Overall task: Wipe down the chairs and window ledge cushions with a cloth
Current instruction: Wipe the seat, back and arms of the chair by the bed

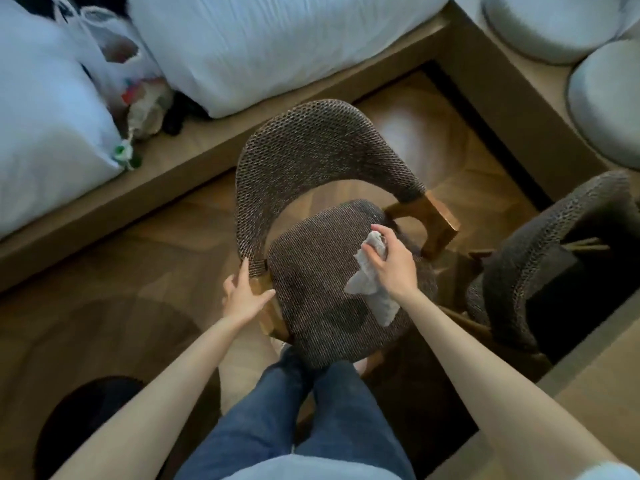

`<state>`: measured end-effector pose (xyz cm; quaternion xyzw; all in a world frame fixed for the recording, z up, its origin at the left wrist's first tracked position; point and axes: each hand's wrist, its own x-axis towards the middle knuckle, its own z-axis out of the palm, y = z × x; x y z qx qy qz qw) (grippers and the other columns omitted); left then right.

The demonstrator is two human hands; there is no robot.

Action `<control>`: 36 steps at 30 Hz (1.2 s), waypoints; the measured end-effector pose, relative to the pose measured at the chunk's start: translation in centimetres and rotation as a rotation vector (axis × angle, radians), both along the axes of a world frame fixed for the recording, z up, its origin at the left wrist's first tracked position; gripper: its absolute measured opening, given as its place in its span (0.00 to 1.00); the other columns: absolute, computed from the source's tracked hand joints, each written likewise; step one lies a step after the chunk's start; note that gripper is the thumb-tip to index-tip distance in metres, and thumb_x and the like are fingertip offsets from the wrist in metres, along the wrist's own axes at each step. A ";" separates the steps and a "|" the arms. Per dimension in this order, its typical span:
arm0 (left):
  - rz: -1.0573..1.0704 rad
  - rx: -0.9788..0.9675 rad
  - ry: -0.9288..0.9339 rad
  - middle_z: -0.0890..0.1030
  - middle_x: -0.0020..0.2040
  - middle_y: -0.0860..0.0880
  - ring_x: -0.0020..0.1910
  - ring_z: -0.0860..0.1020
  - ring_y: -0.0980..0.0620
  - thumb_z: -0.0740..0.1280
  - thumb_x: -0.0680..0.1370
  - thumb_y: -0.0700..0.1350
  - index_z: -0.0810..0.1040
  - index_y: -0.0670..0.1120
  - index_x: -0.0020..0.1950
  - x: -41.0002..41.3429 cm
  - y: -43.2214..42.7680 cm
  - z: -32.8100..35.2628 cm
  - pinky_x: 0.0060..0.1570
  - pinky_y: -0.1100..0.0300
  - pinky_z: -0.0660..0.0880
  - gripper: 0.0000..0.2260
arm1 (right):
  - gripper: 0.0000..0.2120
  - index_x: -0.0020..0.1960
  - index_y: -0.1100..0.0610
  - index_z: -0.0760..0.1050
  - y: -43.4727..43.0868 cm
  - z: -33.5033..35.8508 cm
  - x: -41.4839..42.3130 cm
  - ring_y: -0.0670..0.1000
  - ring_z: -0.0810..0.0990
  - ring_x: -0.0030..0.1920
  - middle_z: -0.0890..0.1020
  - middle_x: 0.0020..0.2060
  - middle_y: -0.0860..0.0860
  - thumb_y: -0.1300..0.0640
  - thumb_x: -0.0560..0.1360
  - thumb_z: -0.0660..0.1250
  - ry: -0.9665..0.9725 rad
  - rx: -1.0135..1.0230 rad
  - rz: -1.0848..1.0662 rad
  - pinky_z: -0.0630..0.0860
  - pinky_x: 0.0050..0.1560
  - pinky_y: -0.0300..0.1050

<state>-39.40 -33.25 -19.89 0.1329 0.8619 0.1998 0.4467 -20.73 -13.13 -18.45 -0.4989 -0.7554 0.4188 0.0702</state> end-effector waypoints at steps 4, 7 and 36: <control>0.045 0.008 -0.097 0.46 0.78 0.40 0.76 0.49 0.40 0.70 0.76 0.50 0.45 0.55 0.78 -0.4 -1.5 -2.1 0.72 0.43 0.56 0.41 | 0.18 0.67 0.43 0.68 -1.8 -1.2 -2.7 0.47 0.77 0.55 0.79 0.57 0.48 0.49 0.79 0.64 0.006 -0.005 0.030 0.76 0.58 0.50; 0.007 0.040 -0.109 0.52 0.78 0.43 0.76 0.52 0.42 0.70 0.75 0.49 0.43 0.54 0.78 -1.0 -1.5 -3.4 0.71 0.45 0.58 0.42 | 0.17 0.67 0.45 0.69 -2.4 -1.5 -3.9 0.47 0.77 0.54 0.79 0.55 0.47 0.49 0.79 0.64 0.020 -0.003 0.021 0.76 0.56 0.49; -0.031 0.441 0.649 0.60 0.76 0.47 0.69 0.67 0.42 0.58 0.81 0.36 0.53 0.53 0.78 -23.2 16.1 -14.5 0.66 0.47 0.65 0.28 | 0.14 0.63 0.46 0.70 10.1 -16.4 -22.6 0.45 0.74 0.50 0.77 0.52 0.46 0.46 0.78 0.63 0.189 0.305 0.049 0.70 0.46 0.43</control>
